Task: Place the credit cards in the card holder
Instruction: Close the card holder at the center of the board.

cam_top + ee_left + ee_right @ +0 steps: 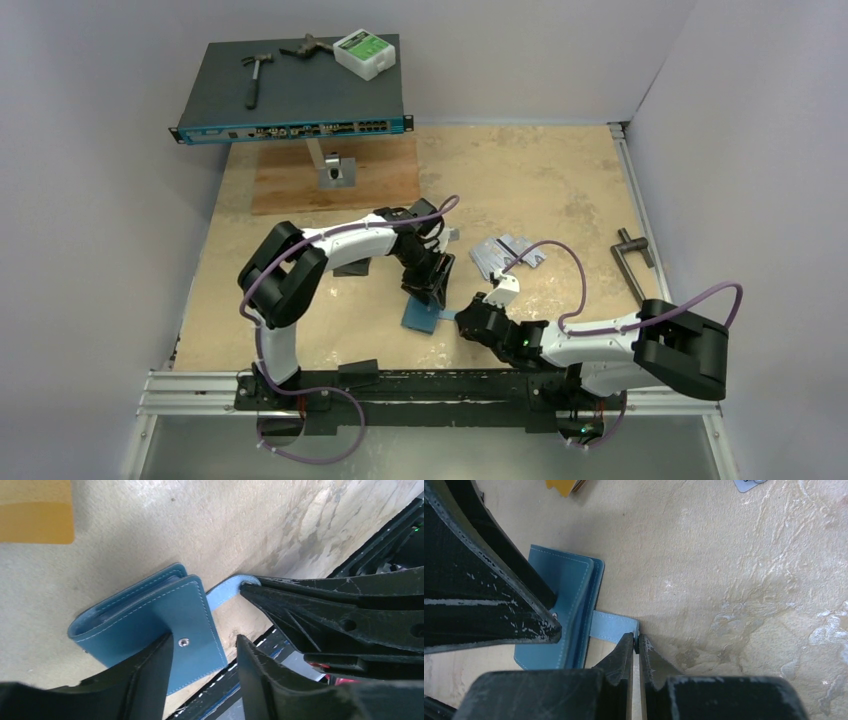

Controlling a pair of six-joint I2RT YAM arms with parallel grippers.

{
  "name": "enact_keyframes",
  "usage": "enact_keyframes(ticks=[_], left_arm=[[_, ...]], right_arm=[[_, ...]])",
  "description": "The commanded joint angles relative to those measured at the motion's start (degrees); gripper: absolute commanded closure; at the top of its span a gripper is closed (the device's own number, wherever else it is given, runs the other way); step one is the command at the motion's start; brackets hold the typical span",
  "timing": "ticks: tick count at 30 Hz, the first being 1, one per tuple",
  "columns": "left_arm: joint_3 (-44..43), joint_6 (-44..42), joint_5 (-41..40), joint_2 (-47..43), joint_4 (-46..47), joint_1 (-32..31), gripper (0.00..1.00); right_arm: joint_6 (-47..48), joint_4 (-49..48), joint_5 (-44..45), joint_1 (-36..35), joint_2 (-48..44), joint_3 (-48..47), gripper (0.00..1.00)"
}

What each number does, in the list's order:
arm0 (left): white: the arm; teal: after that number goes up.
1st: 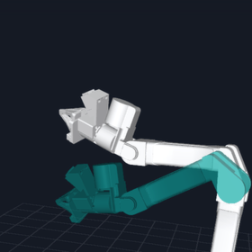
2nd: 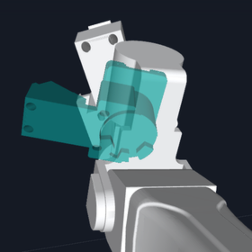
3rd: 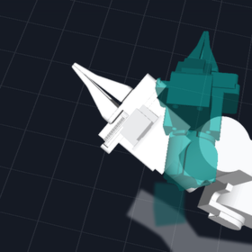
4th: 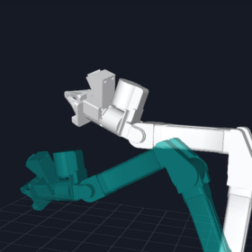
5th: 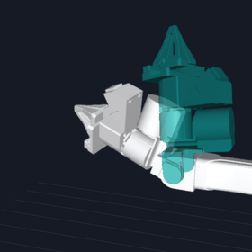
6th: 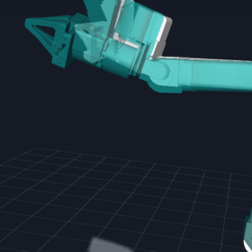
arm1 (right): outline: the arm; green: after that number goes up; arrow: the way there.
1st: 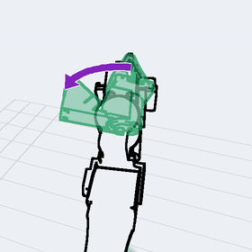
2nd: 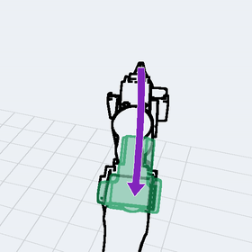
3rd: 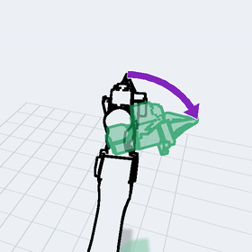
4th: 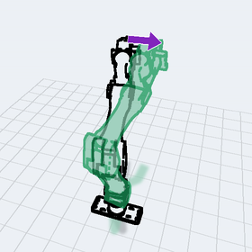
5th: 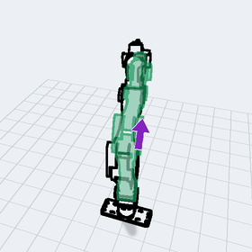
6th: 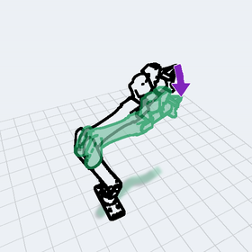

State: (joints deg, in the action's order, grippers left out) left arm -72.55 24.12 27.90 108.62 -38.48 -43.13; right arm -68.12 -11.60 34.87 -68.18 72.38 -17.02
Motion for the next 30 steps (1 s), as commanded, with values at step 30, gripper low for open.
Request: enact_keyframes(ticks=[30], left_arm=[[-7.6, -39.5, -10.1, -17.1, -13.8, 3.6, 0.36]], right_arm=[[-0.7, 2.6, -0.7, 1.5, -3.9, 0.7, 1.0]])
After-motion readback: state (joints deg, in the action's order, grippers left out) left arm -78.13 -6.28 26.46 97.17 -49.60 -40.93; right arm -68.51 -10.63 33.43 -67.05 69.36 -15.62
